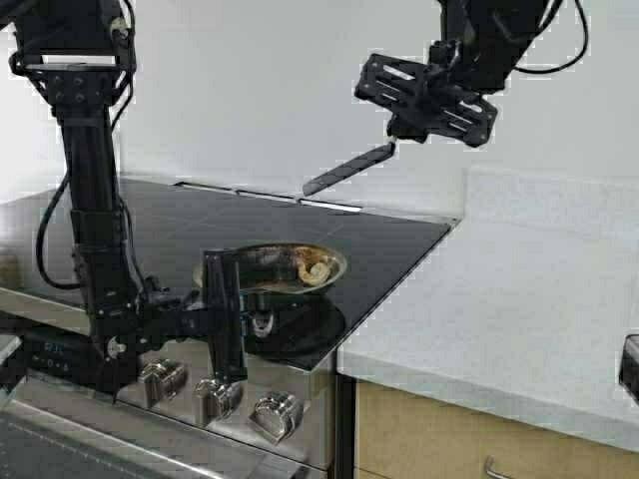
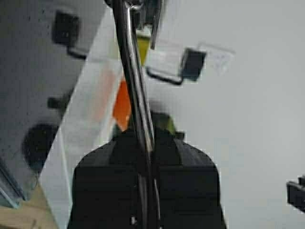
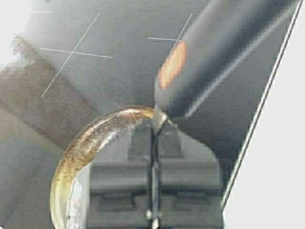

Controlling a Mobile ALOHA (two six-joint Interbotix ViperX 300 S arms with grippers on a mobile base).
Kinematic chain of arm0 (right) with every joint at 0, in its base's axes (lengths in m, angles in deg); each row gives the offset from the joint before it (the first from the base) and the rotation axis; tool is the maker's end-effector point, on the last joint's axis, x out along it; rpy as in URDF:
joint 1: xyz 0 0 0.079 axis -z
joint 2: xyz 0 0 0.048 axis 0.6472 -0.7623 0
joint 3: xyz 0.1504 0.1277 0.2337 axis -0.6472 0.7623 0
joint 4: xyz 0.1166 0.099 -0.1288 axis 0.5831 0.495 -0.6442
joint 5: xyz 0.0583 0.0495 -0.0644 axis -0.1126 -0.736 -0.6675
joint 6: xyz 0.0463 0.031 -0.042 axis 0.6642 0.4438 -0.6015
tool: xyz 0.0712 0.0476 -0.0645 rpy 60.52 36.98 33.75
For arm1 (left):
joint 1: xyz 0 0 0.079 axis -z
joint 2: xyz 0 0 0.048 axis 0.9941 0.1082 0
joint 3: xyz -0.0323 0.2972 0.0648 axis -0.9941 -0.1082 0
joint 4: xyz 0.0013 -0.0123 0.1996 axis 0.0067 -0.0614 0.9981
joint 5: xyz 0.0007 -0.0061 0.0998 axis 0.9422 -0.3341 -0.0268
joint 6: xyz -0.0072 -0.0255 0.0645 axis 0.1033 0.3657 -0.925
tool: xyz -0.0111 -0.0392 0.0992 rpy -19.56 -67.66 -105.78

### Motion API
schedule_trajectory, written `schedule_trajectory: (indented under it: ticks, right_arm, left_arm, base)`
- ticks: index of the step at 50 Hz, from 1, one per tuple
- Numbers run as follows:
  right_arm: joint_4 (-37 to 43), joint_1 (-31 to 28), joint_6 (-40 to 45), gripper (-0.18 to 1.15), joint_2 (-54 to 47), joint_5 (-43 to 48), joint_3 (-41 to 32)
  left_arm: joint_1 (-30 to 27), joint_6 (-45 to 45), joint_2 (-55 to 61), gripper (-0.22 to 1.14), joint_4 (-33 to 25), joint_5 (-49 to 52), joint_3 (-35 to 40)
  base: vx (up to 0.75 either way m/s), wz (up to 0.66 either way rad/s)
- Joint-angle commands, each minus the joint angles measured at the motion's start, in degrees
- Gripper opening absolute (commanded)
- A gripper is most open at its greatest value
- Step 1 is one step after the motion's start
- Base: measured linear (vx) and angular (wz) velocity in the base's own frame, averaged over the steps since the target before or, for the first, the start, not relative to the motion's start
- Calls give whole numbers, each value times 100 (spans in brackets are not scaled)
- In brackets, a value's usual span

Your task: Add oil to the pan and cook the shrimp and serve it

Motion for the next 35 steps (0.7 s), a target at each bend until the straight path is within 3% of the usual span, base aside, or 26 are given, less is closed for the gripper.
schedule_trajectory:
  ticks: [1,15,19,29,31,35]
  right_arm:
    - [0,-18,9,7,229,79,-62]
    - [0,-18,26,7,229,79,-26]
    - [0,-18,26,7,237,79,-26]
    - [0,-9,26,7,255,79,-26]
    - [0,-18,26,7,255,88,-26]
    - [0,-18,26,7,255,88,-35]
  left_arm:
    - [-26,53,-132,3,0,-70,-62]
    - [-18,-149,-193,9,-88,-9,-62]
    - [-18,-237,-211,27,-105,0,-62]
    - [-26,-308,-369,105,-290,114,-132]
    - [-26,-334,-431,109,-290,193,-176]
    - [-26,-422,-536,103,-290,246,-202]
  base:
    - [0,0]
    - [0,0]
    - [0,0]
    - [0,0]
    - [0,0]
    - [0,0]
